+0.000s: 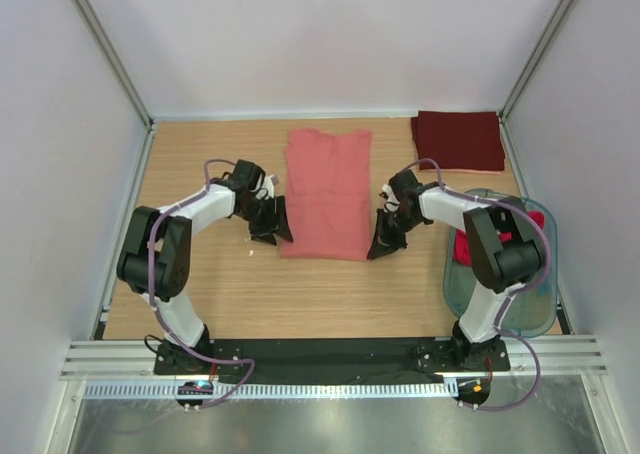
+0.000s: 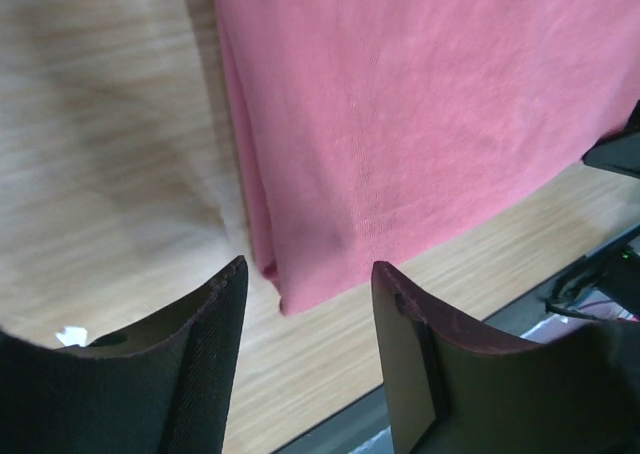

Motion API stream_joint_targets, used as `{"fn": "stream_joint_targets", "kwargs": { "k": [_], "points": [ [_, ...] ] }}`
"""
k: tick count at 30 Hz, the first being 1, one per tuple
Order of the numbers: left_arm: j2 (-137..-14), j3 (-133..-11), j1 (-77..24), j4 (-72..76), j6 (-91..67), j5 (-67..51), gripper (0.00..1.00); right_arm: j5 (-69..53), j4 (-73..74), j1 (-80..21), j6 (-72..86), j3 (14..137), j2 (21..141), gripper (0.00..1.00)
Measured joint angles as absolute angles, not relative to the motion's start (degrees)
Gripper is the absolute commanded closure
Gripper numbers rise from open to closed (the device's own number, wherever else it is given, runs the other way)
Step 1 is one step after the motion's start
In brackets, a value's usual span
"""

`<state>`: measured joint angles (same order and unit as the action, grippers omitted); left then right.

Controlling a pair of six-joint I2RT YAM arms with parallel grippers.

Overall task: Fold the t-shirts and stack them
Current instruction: Fold the tshirt

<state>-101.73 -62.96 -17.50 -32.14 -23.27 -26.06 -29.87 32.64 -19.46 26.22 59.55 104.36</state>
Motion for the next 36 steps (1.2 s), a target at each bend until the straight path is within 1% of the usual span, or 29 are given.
{"fn": "stream_joint_targets", "kwargs": {
  "k": [1,2,3,4,5,7,8,9,11,14,19,23,26,30,33,34,36],
  "points": [
    [-100.75,-62.83,-17.78,-32.29,-23.70,-26.04,0.43,-28.40,34.39,-19.44,25.63,58.87,102.74,0.99],
    [-99.90,-62.76,-17.93,-32.45,-23.92,-26.02,0.42,-27.05,36.03,-19.40,25.08,58.41,101.27,0.96],
    [-98.83,-62.76,-17.98,-32.67,-24.12,-25.82,0.41,-25.45,37.63,-19.38,24.29,58.13,99.98,0.90],
    [-97.78,-62.76,-17.98,-32.93,-24.21,-25.52,0.40,-23.55,39.13,-19.38,23.64,58.06,99.04,0.81],
    [-96.84,-62.76,-17.98,-33.26,-24.16,-25.17,0.40,-21.82,40.40,-19.38,22.94,58.06,98.45,0.65],
    [-95.64,-63.00,-17.93,-33.78,-23.90,-24.69,0.41,-18.55,42.37,-19.35,21.54,58.17,98.06,0.57],
    [-95.64,-63.53,-17.93,-34.28,-23.68,-24.60,0.42,-17.56,43.11,-19.33,21.10,58.50,98.10,0.51],
    [-95.96,-64.10,-17.93,-34.54,-23.46,-24.53,0.43,-16.67,43.79,-19.29,20.86,59.02,98.21,0.50],
    [-97.76,-66.48,-17.93,-35.03,-23.05,-24.45,0.47,-15.38,44.53,-19.25,20.38,61.41,98.83,0.49],
    [-102.28,-71.18,-17.93,-34.68,-22.26,-24.45,0.51,-13.96,44.49,-19.25,20.05,68.58,102.06,0.49],
    [-110.65,-79.18,-17.93,-34.57,-21.76,-24.03,0.52,-12.08,43.11,-19.07,19.33,82.48,110.80,0.49],
    [-115.92,-84.77,-17.93,-34.83,-21.47,-23.94,0.52,-10.92,43.27,-18.63,18.48,90.24,117.47,0.50],
    [-118.50,-87.42,-17.93,-35.05,-20.97,-23.97,0.53,-10.20,44.18,-18.46,17.91,94.30,120.92,0.50],
    [-120.22,-88.86,-17.91,-35.44,-20.75,-24.03,0.58,-9.91,45.12,-18.06,17.43,97.51,122.85,0.52],
    [-120.97,-89.03,-17.91,-35.55,-20.75,-24.03,0.64,-9.78,45.36,-17.76,17.32,98.02,123.00,0.55],
    [-121.14,-89.03,-17.91,-35.66,-20.75,-24.05,0.68,-9.78,45.36,-17.76,17.30,98.04,123.02,0.58],
    [-121.32,-89.03,-17.91,-35.77,-20.73,-24.05,0.73,-9.76,45.47,-17.58,17.28,98.04,123.07,0.62]
  ]
}}
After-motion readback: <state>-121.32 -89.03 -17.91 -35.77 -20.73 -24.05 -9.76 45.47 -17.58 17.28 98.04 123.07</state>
